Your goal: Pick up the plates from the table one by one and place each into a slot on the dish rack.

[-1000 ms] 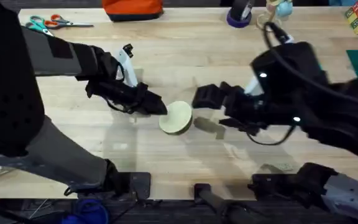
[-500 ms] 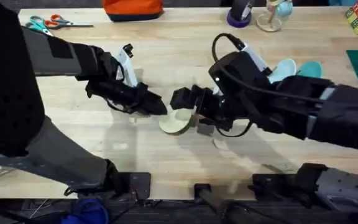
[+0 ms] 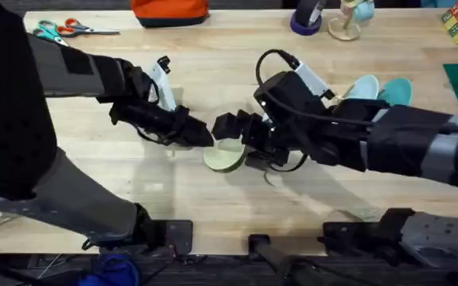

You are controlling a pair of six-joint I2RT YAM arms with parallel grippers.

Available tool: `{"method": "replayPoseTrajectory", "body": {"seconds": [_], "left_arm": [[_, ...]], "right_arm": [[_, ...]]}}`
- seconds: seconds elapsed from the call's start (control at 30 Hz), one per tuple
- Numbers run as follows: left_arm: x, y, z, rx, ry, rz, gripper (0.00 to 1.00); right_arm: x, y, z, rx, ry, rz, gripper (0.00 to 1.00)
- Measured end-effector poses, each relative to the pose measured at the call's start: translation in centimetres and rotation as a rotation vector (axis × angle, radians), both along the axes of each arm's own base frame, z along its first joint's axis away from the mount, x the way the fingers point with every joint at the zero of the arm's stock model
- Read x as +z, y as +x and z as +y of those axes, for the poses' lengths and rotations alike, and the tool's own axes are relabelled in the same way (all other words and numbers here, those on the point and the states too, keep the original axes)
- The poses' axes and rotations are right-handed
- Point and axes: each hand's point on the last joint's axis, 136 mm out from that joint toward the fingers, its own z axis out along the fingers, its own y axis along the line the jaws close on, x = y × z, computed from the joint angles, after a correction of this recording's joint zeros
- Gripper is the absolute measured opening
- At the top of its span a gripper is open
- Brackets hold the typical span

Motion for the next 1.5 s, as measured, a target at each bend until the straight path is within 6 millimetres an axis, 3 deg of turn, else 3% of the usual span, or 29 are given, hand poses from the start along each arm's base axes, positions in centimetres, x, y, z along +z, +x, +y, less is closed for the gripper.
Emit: {"method": "replayPoseTrajectory", "body": {"seconds": [0.33,0.53,1.13,1.3,1.5], "left_arm": [[0.0,0.0,0.0,0.0,0.0,0.0,0.041],[0.0,0.0,0.0,0.0,0.0,0.0,0.041],[0.0,0.0,0.0,0.0,0.0,0.0,0.041],[0.1,0.1,0.1,0.006,-0.003,-0.001,0.041],[0.2,0.2,0.2,0.014,-0.007,0.004,0.041]], "right_arm": [[-0.3,-0.1,1.4,0.023,0.023,-0.016,0.989],[-0.4,0.0,1.5,0.024,0.023,-0.016,0.938],[-1.1,-0.1,1.4,0.021,0.008,-0.001,0.322],[-0.5,0.1,1.5,0.019,0.028,-0.012,0.073],[0.1,0.4,1.9,0.018,0.048,-0.025,0.039]]}}
